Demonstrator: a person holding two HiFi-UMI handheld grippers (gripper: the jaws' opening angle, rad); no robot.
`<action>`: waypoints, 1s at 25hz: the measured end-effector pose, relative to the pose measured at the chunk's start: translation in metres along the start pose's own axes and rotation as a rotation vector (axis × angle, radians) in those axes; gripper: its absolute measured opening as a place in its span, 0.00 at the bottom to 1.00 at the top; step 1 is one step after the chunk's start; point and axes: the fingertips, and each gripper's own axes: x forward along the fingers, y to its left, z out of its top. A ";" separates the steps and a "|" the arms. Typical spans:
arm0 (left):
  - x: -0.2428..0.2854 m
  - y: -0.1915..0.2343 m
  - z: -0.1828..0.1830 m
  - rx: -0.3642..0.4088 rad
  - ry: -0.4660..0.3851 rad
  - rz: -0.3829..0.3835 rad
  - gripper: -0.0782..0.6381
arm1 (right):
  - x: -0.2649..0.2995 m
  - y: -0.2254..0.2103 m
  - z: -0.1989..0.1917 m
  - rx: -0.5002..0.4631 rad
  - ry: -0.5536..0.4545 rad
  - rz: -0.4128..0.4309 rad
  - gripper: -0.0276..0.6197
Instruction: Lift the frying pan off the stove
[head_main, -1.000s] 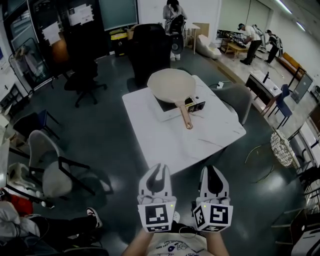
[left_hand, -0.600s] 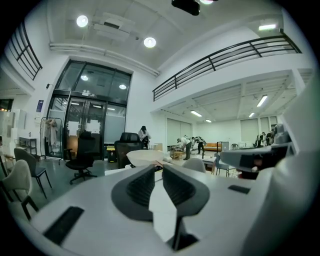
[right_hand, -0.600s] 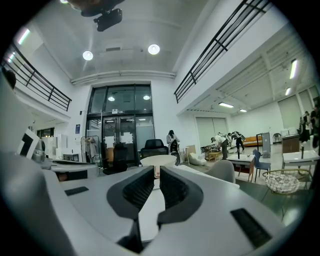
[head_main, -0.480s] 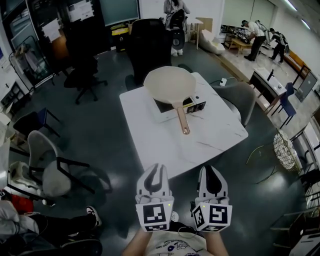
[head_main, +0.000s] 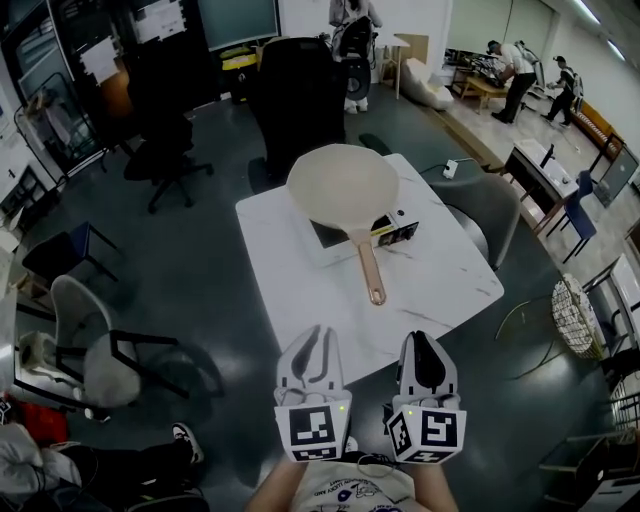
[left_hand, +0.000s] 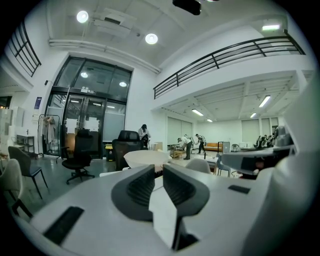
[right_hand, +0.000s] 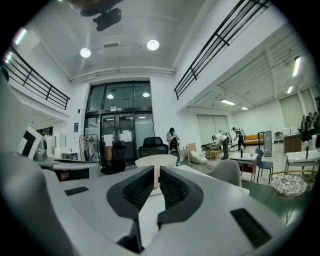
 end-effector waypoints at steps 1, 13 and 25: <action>0.008 0.003 0.001 -0.001 0.002 0.000 0.19 | 0.008 0.000 0.001 -0.001 0.002 0.004 0.11; 0.093 0.024 0.007 -0.014 0.017 -0.052 0.19 | 0.088 -0.010 0.007 -0.011 0.028 -0.016 0.11; 0.133 0.042 -0.006 -0.058 0.058 -0.094 0.19 | 0.127 -0.019 -0.010 0.043 0.100 -0.045 0.11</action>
